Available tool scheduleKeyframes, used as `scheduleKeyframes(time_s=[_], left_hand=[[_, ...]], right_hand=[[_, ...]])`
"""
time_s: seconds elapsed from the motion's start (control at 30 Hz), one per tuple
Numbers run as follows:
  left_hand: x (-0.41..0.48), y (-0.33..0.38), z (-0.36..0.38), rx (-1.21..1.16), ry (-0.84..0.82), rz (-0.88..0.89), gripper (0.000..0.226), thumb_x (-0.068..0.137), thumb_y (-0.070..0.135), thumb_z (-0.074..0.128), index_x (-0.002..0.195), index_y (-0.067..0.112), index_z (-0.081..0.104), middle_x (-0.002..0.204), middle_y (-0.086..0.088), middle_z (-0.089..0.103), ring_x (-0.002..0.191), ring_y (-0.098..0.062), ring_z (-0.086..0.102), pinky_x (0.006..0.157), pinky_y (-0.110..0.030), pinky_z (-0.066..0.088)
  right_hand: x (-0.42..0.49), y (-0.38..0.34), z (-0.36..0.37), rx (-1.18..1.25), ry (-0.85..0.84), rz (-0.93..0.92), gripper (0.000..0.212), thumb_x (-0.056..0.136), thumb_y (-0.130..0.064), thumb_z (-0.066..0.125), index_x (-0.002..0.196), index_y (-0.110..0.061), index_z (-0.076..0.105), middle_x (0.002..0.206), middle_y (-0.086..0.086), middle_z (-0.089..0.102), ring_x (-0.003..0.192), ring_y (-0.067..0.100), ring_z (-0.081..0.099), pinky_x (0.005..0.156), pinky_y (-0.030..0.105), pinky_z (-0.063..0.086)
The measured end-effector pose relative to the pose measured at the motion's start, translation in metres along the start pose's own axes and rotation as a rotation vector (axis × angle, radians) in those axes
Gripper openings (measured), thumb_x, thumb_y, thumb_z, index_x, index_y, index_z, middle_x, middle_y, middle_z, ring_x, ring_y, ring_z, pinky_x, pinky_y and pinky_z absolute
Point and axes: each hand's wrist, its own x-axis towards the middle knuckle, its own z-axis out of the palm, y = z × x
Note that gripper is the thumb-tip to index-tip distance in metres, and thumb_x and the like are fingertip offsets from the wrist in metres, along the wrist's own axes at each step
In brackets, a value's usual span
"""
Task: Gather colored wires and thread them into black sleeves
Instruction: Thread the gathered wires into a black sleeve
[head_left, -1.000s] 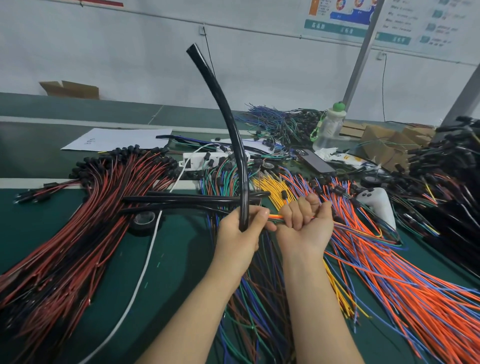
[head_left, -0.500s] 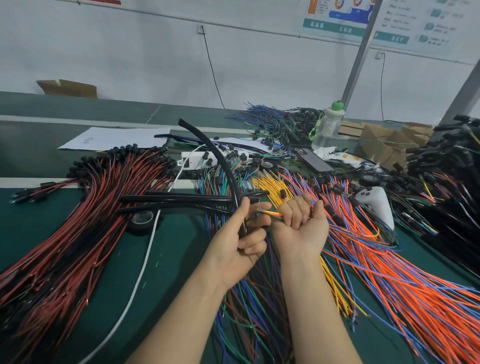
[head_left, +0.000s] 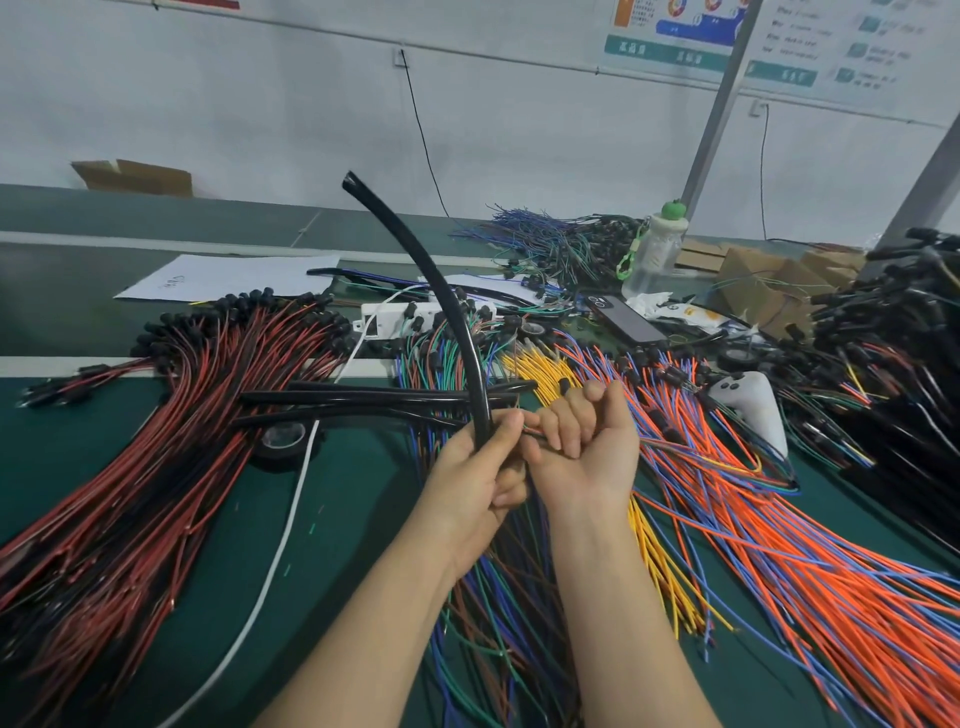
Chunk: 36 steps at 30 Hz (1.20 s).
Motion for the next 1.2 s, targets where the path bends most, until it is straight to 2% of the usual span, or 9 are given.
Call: scheduleKeyframes(time_s=[0.07,0.17,0.23,0.33,0.53,0.77,1.0,1.1,1.2], left_hand=[[0.001,0.002,0.002,0.018,0.048,0.038,0.019,0.092,0.023,0.048,0.087,0.008,0.058,0.054,0.004,0.043,0.037,-0.001,0.024,0.035,-0.012,0.021],[0.005,0.013,0.001,-0.214,0.096,0.044,0.032,0.099,0.034,0.036,0.081,0.012,0.053,0.054,0.005,0.040,0.041,-0.005,0.031,0.042,-0.016,0.025],[0.007,0.021,-0.002,-0.269,0.119,0.077,0.033,0.101,0.032,0.031,0.080,0.015,0.049,0.060,0.004,0.052,0.051,-0.008,0.047,0.054,-0.020,0.033],[0.007,0.022,-0.006,-0.110,0.186,0.141,0.027,0.101,0.026,0.034,0.083,0.019,0.054,0.077,0.007,0.069,0.065,-0.004,0.059,0.063,-0.022,0.038],[0.005,0.015,-0.006,-0.133,0.194,0.160,0.021,0.098,0.016,0.043,0.093,0.006,0.060,0.083,-0.002,0.068,0.065,-0.006,0.061,0.062,-0.018,0.052],[0.003,0.004,0.000,-0.159,0.180,0.085,0.021,0.097,0.014,0.045,0.090,0.004,0.062,0.072,-0.003,0.068,0.062,-0.008,0.063,0.060,-0.018,0.053],[0.000,0.004,0.000,-0.106,0.095,0.008,0.021,0.076,0.019,0.063,0.056,0.017,0.070,0.081,-0.008,0.072,0.075,-0.014,0.069,0.065,-0.021,0.055],[0.000,0.003,0.000,-0.112,0.110,-0.011,0.011,0.075,0.019,0.064,0.066,0.012,0.067,0.079,-0.008,0.072,0.071,-0.012,0.069,0.062,-0.020,0.055],[0.000,0.003,0.001,-0.102,0.140,-0.037,0.014,0.083,0.014,0.062,0.070,0.008,0.063,0.077,-0.007,0.071,0.067,-0.011,0.068,0.060,-0.019,0.055]], right_hand=[[0.001,-0.002,0.001,0.037,-0.004,-0.024,0.045,0.101,-0.037,0.036,0.062,-0.017,0.042,0.038,-0.006,0.021,0.028,0.007,0.014,0.031,0.019,0.020],[0.002,-0.009,0.001,0.122,-0.027,-0.043,0.049,0.103,-0.039,0.030,0.061,-0.015,0.043,0.037,-0.006,0.022,0.037,0.009,0.004,0.029,0.018,0.015],[0.002,-0.010,0.001,0.143,-0.046,-0.030,0.051,0.103,-0.039,0.030,0.060,-0.015,0.044,0.037,-0.006,0.022,0.039,0.009,0.003,0.029,0.018,0.014],[0.000,-0.006,0.003,0.157,-0.066,-0.006,0.052,0.102,-0.039,0.030,0.060,-0.014,0.045,0.037,-0.006,0.023,0.039,0.009,0.003,0.029,0.019,0.015],[-0.001,-0.008,0.003,0.199,-0.051,-0.047,0.049,0.102,-0.038,0.031,0.061,-0.014,0.043,0.038,-0.006,0.022,0.041,0.009,0.003,0.030,0.018,0.015],[0.001,-0.015,-0.001,0.243,-0.037,-0.076,0.051,0.103,-0.038,0.031,0.061,-0.014,0.044,0.038,-0.006,0.022,0.026,0.007,0.018,0.029,0.018,0.016],[0.000,-0.017,-0.001,0.267,-0.026,-0.065,0.050,0.103,-0.035,0.031,0.060,-0.014,0.045,0.038,-0.006,0.022,0.027,0.007,0.018,0.030,0.018,0.015],[0.000,-0.019,-0.001,0.282,-0.030,-0.058,0.053,0.105,-0.032,0.029,0.058,-0.013,0.045,0.038,-0.005,0.021,0.030,0.008,0.011,0.030,0.018,0.015],[0.000,-0.019,0.000,0.268,-0.021,-0.078,0.052,0.103,-0.037,0.031,0.059,-0.013,0.044,0.038,-0.006,0.021,0.040,0.008,0.004,0.031,0.018,0.014]])
